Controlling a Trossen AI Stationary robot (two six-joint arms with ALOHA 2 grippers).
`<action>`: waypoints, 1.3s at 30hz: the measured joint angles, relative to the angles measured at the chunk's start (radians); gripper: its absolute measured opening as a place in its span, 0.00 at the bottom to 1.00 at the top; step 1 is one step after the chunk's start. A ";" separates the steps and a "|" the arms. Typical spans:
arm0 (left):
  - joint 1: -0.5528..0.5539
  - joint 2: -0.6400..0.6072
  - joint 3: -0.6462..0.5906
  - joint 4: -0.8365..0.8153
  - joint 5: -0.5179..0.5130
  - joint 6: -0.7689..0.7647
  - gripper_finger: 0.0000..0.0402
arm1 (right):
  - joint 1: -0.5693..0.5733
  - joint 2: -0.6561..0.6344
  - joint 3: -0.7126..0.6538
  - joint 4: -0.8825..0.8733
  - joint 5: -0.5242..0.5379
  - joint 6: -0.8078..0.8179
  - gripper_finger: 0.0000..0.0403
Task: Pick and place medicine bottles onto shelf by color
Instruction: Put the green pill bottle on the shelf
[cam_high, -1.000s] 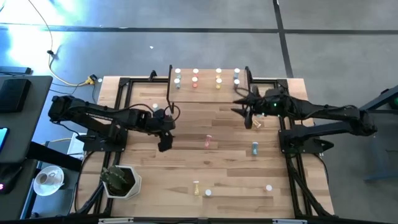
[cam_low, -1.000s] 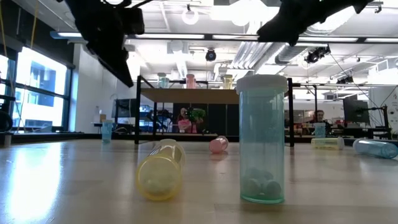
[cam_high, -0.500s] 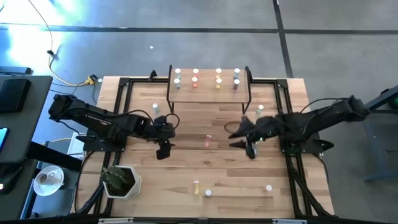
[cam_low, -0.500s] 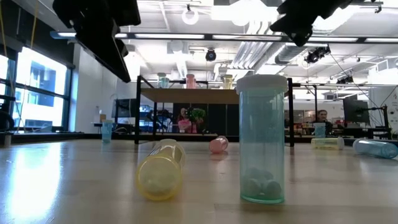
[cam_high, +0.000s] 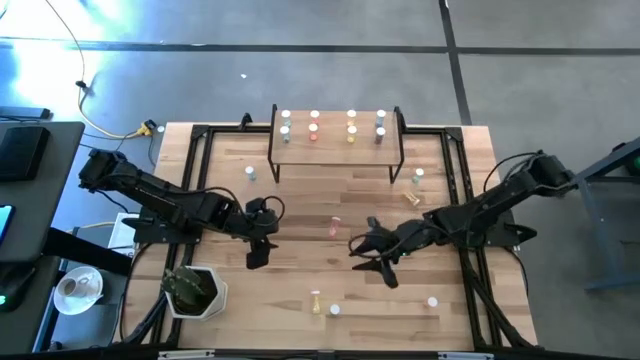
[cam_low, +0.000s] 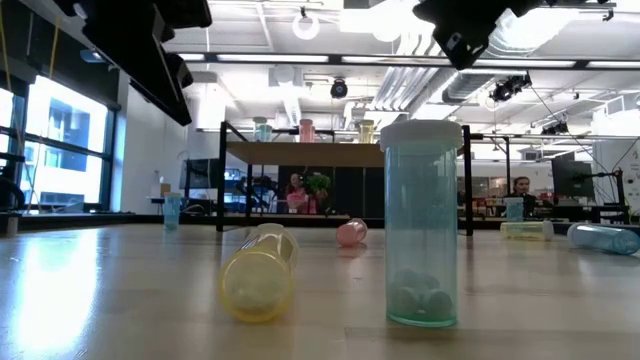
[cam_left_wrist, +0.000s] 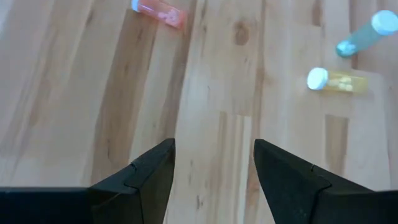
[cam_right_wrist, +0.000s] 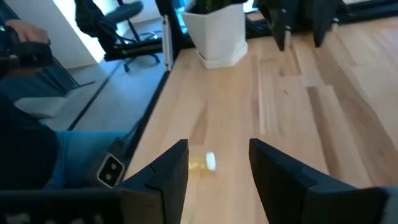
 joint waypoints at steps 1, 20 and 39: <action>-0.008 0.000 0.000 0.000 0.000 0.000 0.52 | 0.006 0.017 0.000 0.028 0.000 -0.002 0.40; -0.062 0.001 0.000 -0.002 0.001 0.002 0.52 | 0.154 0.194 0.104 0.381 -0.012 -0.112 0.40; -0.062 0.001 0.000 0.003 0.002 -0.015 0.52 | 0.227 0.219 0.393 -0.502 0.203 0.014 0.40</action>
